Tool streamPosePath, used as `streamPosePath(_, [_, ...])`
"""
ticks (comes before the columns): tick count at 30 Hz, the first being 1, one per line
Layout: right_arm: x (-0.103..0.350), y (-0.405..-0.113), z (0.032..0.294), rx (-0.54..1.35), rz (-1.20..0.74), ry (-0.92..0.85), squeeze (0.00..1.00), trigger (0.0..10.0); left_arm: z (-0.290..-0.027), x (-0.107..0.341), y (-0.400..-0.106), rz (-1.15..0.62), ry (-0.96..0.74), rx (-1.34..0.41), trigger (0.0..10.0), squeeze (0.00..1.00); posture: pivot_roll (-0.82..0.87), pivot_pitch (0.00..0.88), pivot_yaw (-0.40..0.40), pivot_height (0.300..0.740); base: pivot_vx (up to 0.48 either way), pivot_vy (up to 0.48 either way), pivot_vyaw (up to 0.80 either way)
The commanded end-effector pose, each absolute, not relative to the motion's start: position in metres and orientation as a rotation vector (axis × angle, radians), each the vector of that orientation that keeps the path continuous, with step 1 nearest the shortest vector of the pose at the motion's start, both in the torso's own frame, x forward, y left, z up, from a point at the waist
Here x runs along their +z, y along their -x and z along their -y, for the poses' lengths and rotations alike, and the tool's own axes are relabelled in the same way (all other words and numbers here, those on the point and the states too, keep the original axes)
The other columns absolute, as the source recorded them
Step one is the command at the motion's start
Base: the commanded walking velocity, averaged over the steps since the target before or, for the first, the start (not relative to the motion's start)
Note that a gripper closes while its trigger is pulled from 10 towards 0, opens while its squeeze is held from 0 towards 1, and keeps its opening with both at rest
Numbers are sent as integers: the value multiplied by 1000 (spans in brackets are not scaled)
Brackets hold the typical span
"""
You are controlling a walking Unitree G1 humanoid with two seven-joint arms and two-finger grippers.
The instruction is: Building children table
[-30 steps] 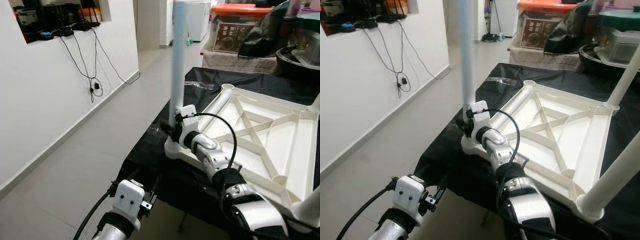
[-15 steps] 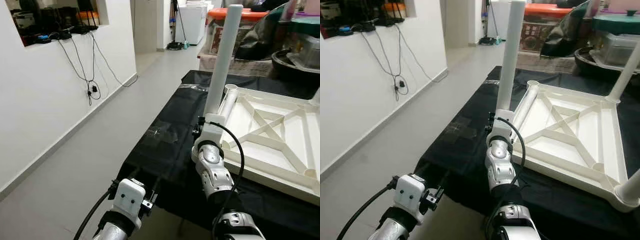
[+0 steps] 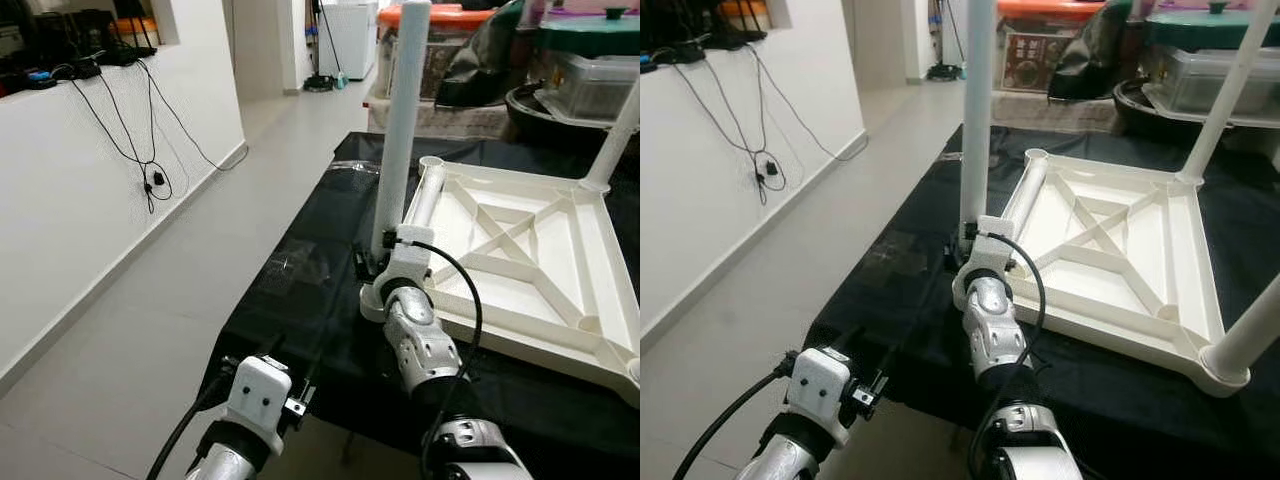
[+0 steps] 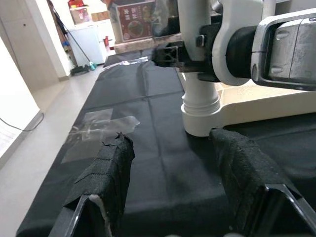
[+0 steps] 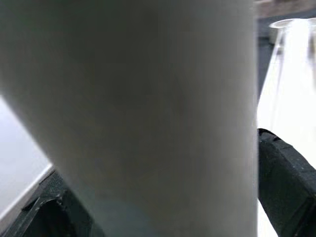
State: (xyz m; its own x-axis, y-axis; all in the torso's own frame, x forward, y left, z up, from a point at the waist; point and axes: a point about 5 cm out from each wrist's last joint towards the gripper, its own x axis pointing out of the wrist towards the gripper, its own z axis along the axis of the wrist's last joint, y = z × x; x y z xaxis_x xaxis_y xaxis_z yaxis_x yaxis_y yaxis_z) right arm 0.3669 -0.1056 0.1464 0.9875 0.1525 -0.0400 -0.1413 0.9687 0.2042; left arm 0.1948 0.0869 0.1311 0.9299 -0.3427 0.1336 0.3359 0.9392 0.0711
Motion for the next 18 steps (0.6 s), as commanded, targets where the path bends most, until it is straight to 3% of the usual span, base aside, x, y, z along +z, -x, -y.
streamPosePath(1, [153,-371,95,311,-45,-217,0,10000,-88,126,-196,125,-48,-349,10000,0,-45,15,24,740,0,0,0])
streamPosePath(2, [159,-370,94,662,-58,-151,0,10000,-88,126,-196,124,-48,-349,10000,0,-42,16,26,740,0,0,0])
streamPosePath(4, [159,-370,94,662,-58,-151,0,10000,-88,126,-196,124,-48,-349,10000,0,-42,16,26,740,0,0,0])
streamPosePath(11, [164,-361,93,1157,-149,-12,0,10000,-88,126,-196,120,-50,-349,10000,0,-42,16,25,740,0,0,0])
streamPosePath(18, [169,-362,88,1315,-177,-19,0,10000,-88,126,-195,122,-55,-348,10000,0,18,1,9,740,0,0,0])
